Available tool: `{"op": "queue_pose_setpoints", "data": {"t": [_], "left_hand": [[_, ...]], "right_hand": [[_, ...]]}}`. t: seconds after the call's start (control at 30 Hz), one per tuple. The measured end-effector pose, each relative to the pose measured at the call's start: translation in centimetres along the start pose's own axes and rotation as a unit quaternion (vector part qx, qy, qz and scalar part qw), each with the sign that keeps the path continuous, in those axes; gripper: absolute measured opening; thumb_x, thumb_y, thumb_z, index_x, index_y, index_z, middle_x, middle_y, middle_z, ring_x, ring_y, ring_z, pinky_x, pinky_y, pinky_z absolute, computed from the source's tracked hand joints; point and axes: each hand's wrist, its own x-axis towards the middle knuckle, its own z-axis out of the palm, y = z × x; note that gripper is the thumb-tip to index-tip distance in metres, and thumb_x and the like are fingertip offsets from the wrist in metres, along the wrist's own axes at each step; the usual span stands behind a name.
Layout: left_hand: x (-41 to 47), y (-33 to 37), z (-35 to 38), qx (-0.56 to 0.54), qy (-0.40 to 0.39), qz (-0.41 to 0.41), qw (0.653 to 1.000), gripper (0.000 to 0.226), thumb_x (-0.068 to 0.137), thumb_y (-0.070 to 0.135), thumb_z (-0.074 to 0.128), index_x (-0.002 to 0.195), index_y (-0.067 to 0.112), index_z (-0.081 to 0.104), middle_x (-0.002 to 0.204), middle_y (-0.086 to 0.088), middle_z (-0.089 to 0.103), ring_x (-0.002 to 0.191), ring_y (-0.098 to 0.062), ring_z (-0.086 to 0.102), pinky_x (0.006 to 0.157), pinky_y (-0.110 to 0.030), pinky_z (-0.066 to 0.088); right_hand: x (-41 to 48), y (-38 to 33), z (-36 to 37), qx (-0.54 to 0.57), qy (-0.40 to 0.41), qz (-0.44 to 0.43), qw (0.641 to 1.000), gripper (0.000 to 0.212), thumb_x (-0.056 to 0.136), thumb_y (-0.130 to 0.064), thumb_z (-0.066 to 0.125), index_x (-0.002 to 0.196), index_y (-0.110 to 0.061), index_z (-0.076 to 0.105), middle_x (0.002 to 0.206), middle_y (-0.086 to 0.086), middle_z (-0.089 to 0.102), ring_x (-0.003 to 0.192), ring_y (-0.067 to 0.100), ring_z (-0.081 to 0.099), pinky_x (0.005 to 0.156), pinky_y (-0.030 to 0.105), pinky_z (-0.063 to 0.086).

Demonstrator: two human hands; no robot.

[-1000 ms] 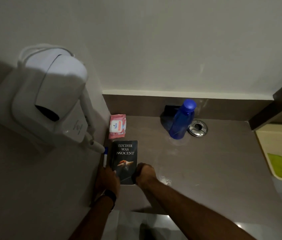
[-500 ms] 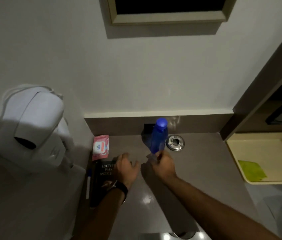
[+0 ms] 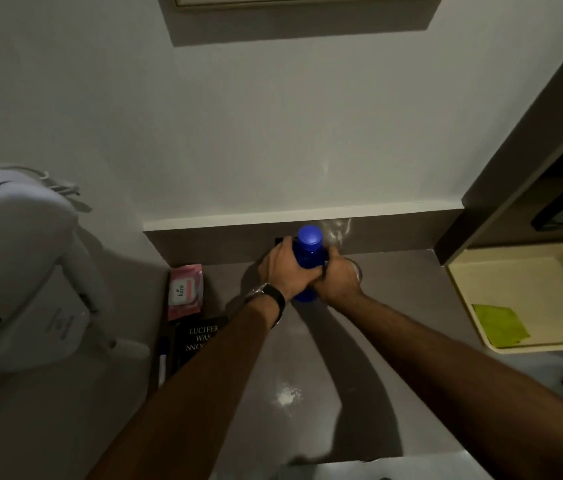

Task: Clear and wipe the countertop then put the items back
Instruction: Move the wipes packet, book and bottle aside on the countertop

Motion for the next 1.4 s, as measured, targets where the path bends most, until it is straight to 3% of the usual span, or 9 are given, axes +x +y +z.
{"op": "queue_pose_setpoints", "data": {"t": [0.17,0.4,0.7,0.87,0.97,1.1,1.23,1.3,1.4], "left_hand": [[-0.3,-1.5,-1.3,-0.011,0.016,0.027,0.999,0.063,0.073,0.046,0.085,0.128,0.027,0.060,0.119,0.005,0.070,0.109,-0.017,0.069,0.097,-0.043,0.059],[-1.0,-5.8,-5.7,-0.053,0.088,-0.010,0.995,0.068,0.077,0.036,0.089,0.137,0.025,0.059,0.129,0.003,0.069,0.122,-0.018,0.066,0.109,-0.045,0.053],[-0.6,-11.7,-8.9,-0.079,0.193,-0.082,0.975,0.058,0.072,0.031,0.093,0.123,0.017,0.068,0.112,-0.003,0.077,0.103,-0.023,0.073,0.090,-0.043,0.061],[-0.2,-12.9,-9.6,-0.062,0.229,-0.106,0.966,0.047,0.073,0.037,0.089,0.113,0.023,0.068,0.101,0.002,0.076,0.092,-0.020,0.072,0.080,-0.034,0.058],[0.1,-13.1,-10.1,-0.054,0.229,-0.109,0.966,0.047,0.077,0.038,0.087,0.116,0.020,0.068,0.104,0.002,0.076,0.096,-0.019,0.072,0.081,-0.033,0.056],[0.4,-13.2,-10.5,-0.054,0.209,-0.118,0.969,0.055,0.080,0.037,0.087,0.126,0.015,0.064,0.117,-0.003,0.074,0.107,-0.023,0.071,0.092,-0.036,0.057],[-0.3,-13.5,-9.8,-0.047,0.206,-0.103,0.972,0.056,0.084,0.039,0.085,0.128,0.013,0.062,0.119,-0.004,0.073,0.110,-0.024,0.070,0.098,-0.044,0.058],[-0.6,-13.8,-9.5,-0.055,0.204,-0.094,0.973,0.057,0.086,0.039,0.084,0.131,0.013,0.060,0.120,-0.004,0.072,0.113,-0.025,0.069,0.101,-0.046,0.057],[-1.0,-13.1,-8.7,-0.088,0.234,-0.122,0.961,0.088,0.078,0.041,0.090,0.149,0.013,0.047,0.144,-0.008,0.058,0.128,-0.028,0.063,0.107,-0.050,0.054]], "right_hand": [[-0.3,-0.9,0.6,-0.060,0.001,-0.071,0.996,0.047,0.090,-0.029,0.068,0.133,-0.020,0.054,0.114,0.002,0.074,0.100,0.023,0.071,0.085,0.045,0.062],[0.0,-5.9,4.8,-0.019,-0.059,-0.159,0.985,0.045,0.096,-0.024,0.064,0.139,-0.017,0.052,0.121,0.004,0.071,0.108,0.020,0.069,0.094,0.042,0.060],[1.7,-11.2,10.9,-0.015,-0.169,-0.181,0.969,0.058,0.093,-0.010,0.062,0.148,-0.012,0.044,0.121,0.010,0.071,0.111,0.027,0.068,0.099,0.044,0.058],[2.3,-12.3,12.4,-0.001,-0.218,-0.187,0.958,0.076,0.092,-0.007,0.062,0.160,-0.013,0.028,0.112,0.002,0.067,0.100,0.016,0.061,0.089,0.034,0.050],[2.2,-11.9,12.6,-0.014,-0.247,-0.170,0.954,0.093,0.090,-0.010,0.070,0.165,-0.023,0.015,0.130,0.009,0.067,0.113,0.024,0.067,0.087,0.030,0.047],[1.3,-9.7,12.2,-0.038,-0.268,-0.151,0.951,0.094,0.087,-0.024,0.078,0.162,-0.029,0.022,0.138,0.008,0.063,0.117,0.023,0.066,0.074,0.016,0.043],[0.3,-7.5,11.8,-0.039,-0.244,-0.081,0.966,0.101,0.083,-0.042,0.084,0.163,-0.028,0.023,0.157,0.007,0.049,0.140,0.028,0.053,0.100,0.039,0.054],[0.0,-6.5,11.1,-0.039,-0.235,-0.056,0.970,0.101,0.083,-0.043,0.084,0.163,-0.030,0.024,0.160,0.006,0.045,0.141,0.028,0.052,0.104,0.041,0.054],[0.1,-5.5,9.6,-0.032,-0.203,-0.051,0.977,0.091,0.086,-0.034,0.082,0.162,-0.024,0.032,0.159,0.005,0.046,0.141,0.027,0.052,0.110,0.043,0.052]]}}
